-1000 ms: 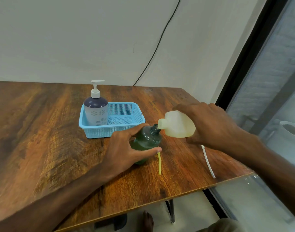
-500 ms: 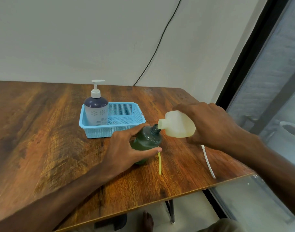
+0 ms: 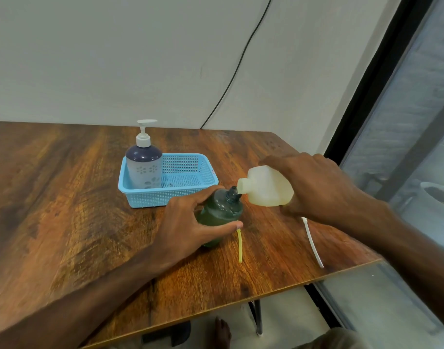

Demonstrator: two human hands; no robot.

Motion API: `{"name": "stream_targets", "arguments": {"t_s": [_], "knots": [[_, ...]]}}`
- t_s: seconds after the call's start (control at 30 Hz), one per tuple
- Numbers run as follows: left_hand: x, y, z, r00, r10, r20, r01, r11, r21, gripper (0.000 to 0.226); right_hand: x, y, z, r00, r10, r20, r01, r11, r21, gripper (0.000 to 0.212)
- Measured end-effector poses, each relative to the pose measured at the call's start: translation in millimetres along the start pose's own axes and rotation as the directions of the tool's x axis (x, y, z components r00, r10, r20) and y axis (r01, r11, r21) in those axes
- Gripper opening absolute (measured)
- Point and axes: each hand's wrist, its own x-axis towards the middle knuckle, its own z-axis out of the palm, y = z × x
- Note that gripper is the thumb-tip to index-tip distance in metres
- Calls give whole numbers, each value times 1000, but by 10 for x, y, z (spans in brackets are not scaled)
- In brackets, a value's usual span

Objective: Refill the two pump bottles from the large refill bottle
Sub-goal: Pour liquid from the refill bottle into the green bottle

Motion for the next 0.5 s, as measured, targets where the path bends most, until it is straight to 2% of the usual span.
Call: {"name": "stream_targets", "arguments": {"t_s": [0.5], "knots": [[-1, 9, -2, 1000, 1, 1, -1, 1000, -6, 67, 13, 29, 23, 1000, -8, -11, 8, 1000, -17, 87]]}}
